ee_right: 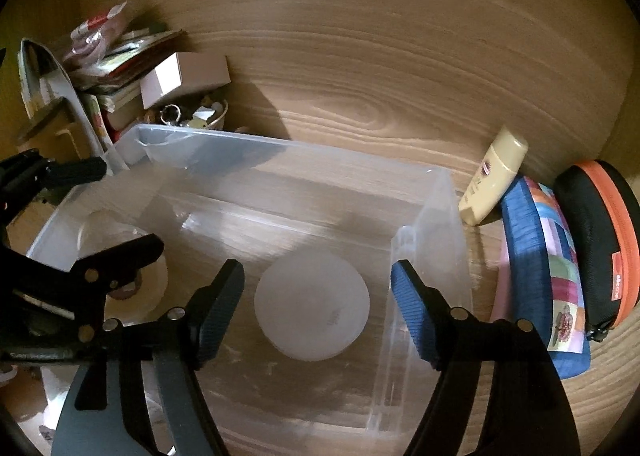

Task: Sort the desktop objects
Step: 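Open both grippers to drop the cup and lid into the box, then move both grippers back toward the remaining objects beside the box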

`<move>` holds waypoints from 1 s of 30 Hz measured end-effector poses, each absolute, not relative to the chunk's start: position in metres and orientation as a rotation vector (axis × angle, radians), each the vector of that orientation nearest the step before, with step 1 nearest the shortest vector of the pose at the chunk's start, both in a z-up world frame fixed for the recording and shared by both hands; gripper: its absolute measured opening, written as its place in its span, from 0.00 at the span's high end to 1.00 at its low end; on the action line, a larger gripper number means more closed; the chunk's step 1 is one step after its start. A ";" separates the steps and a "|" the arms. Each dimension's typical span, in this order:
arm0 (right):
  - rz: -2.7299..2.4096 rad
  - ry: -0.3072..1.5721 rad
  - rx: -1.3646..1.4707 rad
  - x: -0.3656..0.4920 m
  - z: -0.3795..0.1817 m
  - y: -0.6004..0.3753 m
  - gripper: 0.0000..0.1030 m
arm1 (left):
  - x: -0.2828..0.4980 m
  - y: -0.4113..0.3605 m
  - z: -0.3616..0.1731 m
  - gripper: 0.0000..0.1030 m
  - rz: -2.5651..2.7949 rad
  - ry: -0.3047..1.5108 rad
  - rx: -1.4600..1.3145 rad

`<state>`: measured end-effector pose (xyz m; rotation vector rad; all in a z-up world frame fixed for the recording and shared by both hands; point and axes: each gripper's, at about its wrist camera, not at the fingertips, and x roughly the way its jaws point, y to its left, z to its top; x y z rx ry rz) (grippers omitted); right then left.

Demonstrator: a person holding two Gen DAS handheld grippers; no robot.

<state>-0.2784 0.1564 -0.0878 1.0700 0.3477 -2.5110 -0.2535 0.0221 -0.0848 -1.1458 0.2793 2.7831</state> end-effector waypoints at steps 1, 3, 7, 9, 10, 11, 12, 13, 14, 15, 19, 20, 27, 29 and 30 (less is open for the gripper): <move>-2.506 0.331 1.069 -0.278 -0.086 0.158 0.27 | -0.253 0.022 -0.083 0.10 2.784 0.277 -1.137; -2.512 0.313 1.057 -0.276 -0.082 0.160 0.22 | -0.251 0.022 -0.080 0.10 2.787 0.283 -1.124; -2.554 0.319 1.009 -0.270 -0.070 0.165 0.20 | -0.250 0.018 -0.073 0.09 2.793 0.267 -1.116; -2.572 0.323 0.984 -0.268 -0.063 0.168 0.19 | -0.249 0.014 -0.068 0.09 2.805 0.258 -1.116; -2.580 0.326 0.973 -0.266 -0.059 0.169 0.18 | -0.247 0.011 -0.065 0.09 2.807 0.251 -1.114; -2.589 0.327 0.963 -0.264 -0.054 0.171 0.18 | -0.245 0.008 -0.062 0.09 2.809 0.241 -1.113; -2.593 0.325 0.957 -0.263 -0.051 0.173 0.18 | -0.242 0.006 -0.058 0.09 2.815 0.234 -1.109; -2.598 0.321 0.947 -0.261 -0.047 0.174 0.17 | -0.240 0.004 -0.055 0.08 2.823 0.230 -1.102; -2.601 0.316 0.939 -0.258 -0.043 0.176 0.17 | -0.236 0.001 -0.050 0.08 2.834 0.227 -1.092; -2.603 0.311 0.931 -0.256 -0.039 0.176 0.17 | -0.233 0.000 -0.047 0.08 2.842 0.225 -1.084; -2.610 0.291 0.896 -0.239 -0.024 0.180 0.16 | -0.213 -0.006 -0.030 0.07 2.864 0.197 -1.043; -2.611 0.286 0.887 -0.234 -0.021 0.180 0.16 | -0.207 -0.007 -0.026 0.06 2.871 0.188 -1.031; -2.637 0.278 0.810 -0.193 0.006 0.184 0.07 | -0.167 -0.014 -0.004 0.05 2.905 0.183 -0.956; -2.653 0.278 0.771 -0.179 0.014 0.185 0.03 | -0.153 -0.017 0.002 0.04 2.917 0.175 -0.928; -2.659 0.283 0.747 -0.170 0.019 0.184 0.02 | -0.150 -0.019 0.004 0.03 2.919 0.169 -0.920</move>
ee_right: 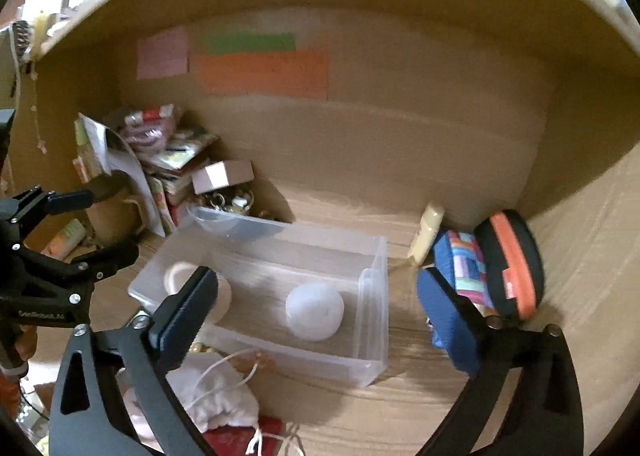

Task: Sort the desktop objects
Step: 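Move both grippers back toward the remaining objects beside the box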

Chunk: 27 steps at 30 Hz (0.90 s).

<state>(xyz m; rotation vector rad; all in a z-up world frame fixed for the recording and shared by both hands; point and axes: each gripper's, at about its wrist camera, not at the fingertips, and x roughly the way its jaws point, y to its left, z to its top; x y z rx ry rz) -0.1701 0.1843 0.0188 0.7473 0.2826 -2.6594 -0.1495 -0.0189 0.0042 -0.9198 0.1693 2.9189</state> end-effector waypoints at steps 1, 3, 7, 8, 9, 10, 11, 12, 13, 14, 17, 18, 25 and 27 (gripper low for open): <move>-2.663 0.289 0.730 -0.162 0.022 0.185 0.02 | -0.143 -0.021 0.007 0.02 2.921 0.160 -0.908; -2.671 0.306 0.701 -0.149 0.027 0.184 0.02 | -0.133 -0.023 0.011 0.02 2.924 0.150 -0.892; -2.687 0.354 0.644 -0.122 0.032 0.179 0.02 | -0.111 -0.027 0.018 0.02 2.938 0.138 -0.860; -2.689 0.365 0.632 -0.116 0.032 0.178 0.01 | -0.106 -0.028 0.019 0.02 2.940 0.131 -0.850; -2.687 0.370 0.622 -0.110 0.032 0.177 0.00 | -0.103 -0.029 0.020 0.02 2.940 0.125 -0.845; -2.675 0.367 0.618 -0.105 0.031 0.176 0.00 | -0.098 -0.031 0.021 0.02 2.939 0.115 -0.840; -2.654 0.359 0.628 -0.101 0.028 0.175 0.00 | -0.094 -0.033 0.022 0.02 2.937 0.104 -0.835; -2.646 0.357 0.640 -0.099 0.026 0.174 0.00 | -0.090 -0.034 0.023 0.02 2.937 0.097 -0.829; -2.642 0.363 0.655 -0.096 0.023 0.173 0.00 | -0.085 -0.036 0.024 0.02 2.938 0.088 -0.821; -2.645 0.376 0.665 -0.093 0.019 0.171 0.00 | -0.082 -0.036 0.025 0.02 2.936 0.081 -0.815; -2.657 0.416 0.682 -0.084 0.009 0.167 0.00 | -0.070 -0.041 0.026 0.01 2.934 0.048 -0.800; -2.657 0.424 0.694 -0.083 0.006 0.166 0.00 | -0.068 -0.043 0.026 0.01 2.932 0.041 -0.800; -2.668 0.429 0.752 -0.069 -0.017 0.170 0.00 | -0.054 -0.052 0.003 0.01 2.927 0.016 -0.868; -2.672 0.430 0.760 -0.065 -0.023 0.172 0.00 | -0.054 -0.053 -0.009 0.01 2.918 0.022 -0.915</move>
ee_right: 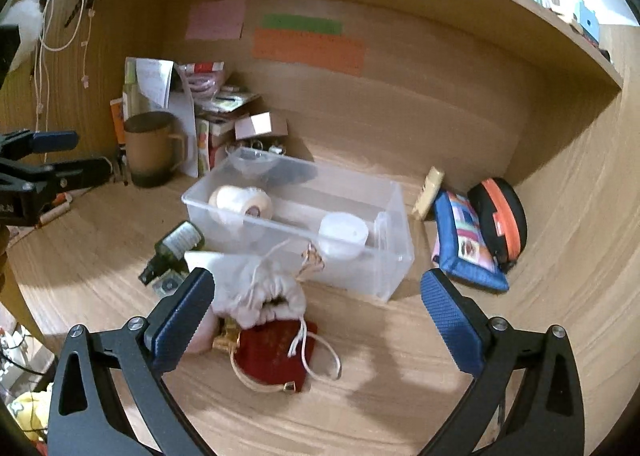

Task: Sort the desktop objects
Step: 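Move both grippers back toward the remaining objects beside the box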

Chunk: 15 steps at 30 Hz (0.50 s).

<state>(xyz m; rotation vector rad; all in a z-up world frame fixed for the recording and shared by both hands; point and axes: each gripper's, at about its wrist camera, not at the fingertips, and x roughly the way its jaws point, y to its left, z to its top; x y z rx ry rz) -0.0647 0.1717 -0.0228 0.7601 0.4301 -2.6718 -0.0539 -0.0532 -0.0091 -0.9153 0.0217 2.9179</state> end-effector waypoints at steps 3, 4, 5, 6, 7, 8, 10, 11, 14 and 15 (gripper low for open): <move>-2.667 0.431 0.786 -0.060 -0.033 0.175 0.00 | -0.057 -0.054 -0.028 0.01 2.900 0.028 -0.997; -2.663 0.433 0.799 -0.060 -0.037 0.176 0.00 | -0.059 -0.055 -0.034 0.01 2.893 0.026 -1.021; -2.662 0.438 0.812 -0.059 -0.041 0.177 0.00 | -0.061 -0.056 -0.041 0.01 2.883 0.020 -1.048; -2.658 0.445 0.828 -0.059 -0.045 0.178 0.00 | -0.062 -0.057 -0.046 0.01 2.875 0.014 -1.068; -2.655 0.452 0.851 -0.059 -0.051 0.179 0.00 | -0.064 -0.058 -0.054 0.01 2.865 0.003 -1.096; -2.653 0.457 0.866 -0.060 -0.055 0.180 0.00 | -0.067 -0.059 -0.060 0.01 2.854 -0.007 -1.123; -2.639 0.465 0.910 -0.062 -0.066 0.182 0.00 | -0.072 -0.059 -0.072 0.01 2.831 -0.018 -1.175; -2.633 0.467 0.927 -0.063 -0.071 0.182 0.00 | -0.075 -0.059 -0.078 0.01 2.818 -0.021 -1.203; -2.611 0.470 0.976 -0.068 -0.084 0.181 0.00 | -0.082 -0.056 -0.091 0.01 2.796 -0.024 -1.247; -2.601 0.471 0.989 -0.071 -0.086 0.179 0.00 | -0.084 -0.055 -0.093 0.01 2.791 -0.022 -1.255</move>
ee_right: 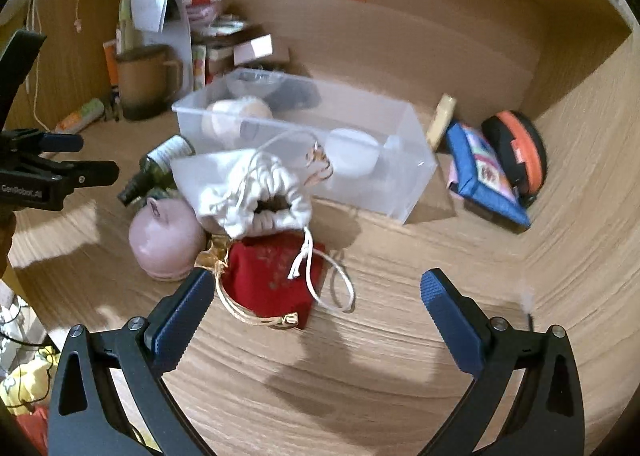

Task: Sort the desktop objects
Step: 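Move both grippers back toward the remaining objects beside the box, then grasp the green glass bottle with the left gripper while the right grasps the white pouch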

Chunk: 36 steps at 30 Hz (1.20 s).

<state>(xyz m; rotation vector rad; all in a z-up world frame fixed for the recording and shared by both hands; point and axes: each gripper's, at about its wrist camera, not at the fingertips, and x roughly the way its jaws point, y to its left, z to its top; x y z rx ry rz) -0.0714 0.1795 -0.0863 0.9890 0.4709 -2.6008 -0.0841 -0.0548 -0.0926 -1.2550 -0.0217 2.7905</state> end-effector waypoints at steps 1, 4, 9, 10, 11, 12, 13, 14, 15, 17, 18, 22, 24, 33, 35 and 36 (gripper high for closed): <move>-2.595 0.467 0.995 -0.075 -0.088 0.178 0.00 | -0.088 -0.053 -0.095 0.01 2.782 -0.018 -1.264; -2.568 0.435 1.004 -0.087 -0.089 0.172 0.00 | -0.100 -0.047 -0.101 0.01 2.753 -0.014 -1.291; -2.534 0.414 1.000 -0.109 -0.091 0.156 0.00 | -0.120 -0.041 -0.108 0.01 2.715 0.001 -1.336; -2.520 0.411 1.004 -0.114 -0.091 0.152 0.00 | -0.124 -0.040 -0.110 0.01 2.706 0.003 -1.344; -2.507 0.405 1.008 -0.117 -0.093 0.150 0.00 | -0.127 -0.039 -0.111 0.01 2.701 0.006 -1.351; -2.484 0.394 1.015 -0.123 -0.094 0.147 0.00 | -0.130 -0.038 -0.112 0.01 2.697 0.011 -1.357; -2.459 0.384 1.025 -0.128 -0.096 0.145 0.00 | -0.134 -0.037 -0.114 0.01 2.694 0.016 -1.365; -2.436 0.376 1.038 -0.132 -0.097 0.143 0.00 | -0.136 -0.037 -0.115 0.01 2.691 0.018 -1.370; -2.406 0.367 1.056 -0.137 -0.099 0.140 0.00 | -0.140 -0.037 -0.116 0.01 2.686 0.021 -1.376; -2.367 0.350 1.074 -0.146 -0.102 0.138 0.00 | -0.144 -0.036 -0.117 0.01 2.681 0.025 -1.382; -2.346 0.341 1.085 -0.150 -0.104 0.136 0.00 | -0.146 -0.037 -0.118 0.01 2.682 0.026 -1.382; -2.260 0.272 1.133 -0.166 -0.113 0.131 0.00 | -0.154 -0.041 -0.120 0.01 2.691 0.012 -1.380; -2.242 0.253 1.138 -0.170 -0.117 0.129 0.00 | -0.157 -0.042 -0.121 0.01 2.685 -0.002 -1.385; -2.178 0.189 1.127 -0.172 -0.122 0.121 0.28 | -0.153 -0.038 -0.113 0.01 2.789 0.073 -1.288; -2.183 0.197 1.109 -0.170 -0.122 0.120 0.33 | -0.153 -0.036 -0.113 0.02 2.796 0.095 -1.284; -2.188 0.203 1.102 -0.168 -0.122 0.119 0.34 | -0.154 -0.036 -0.113 0.05 2.796 0.098 -1.284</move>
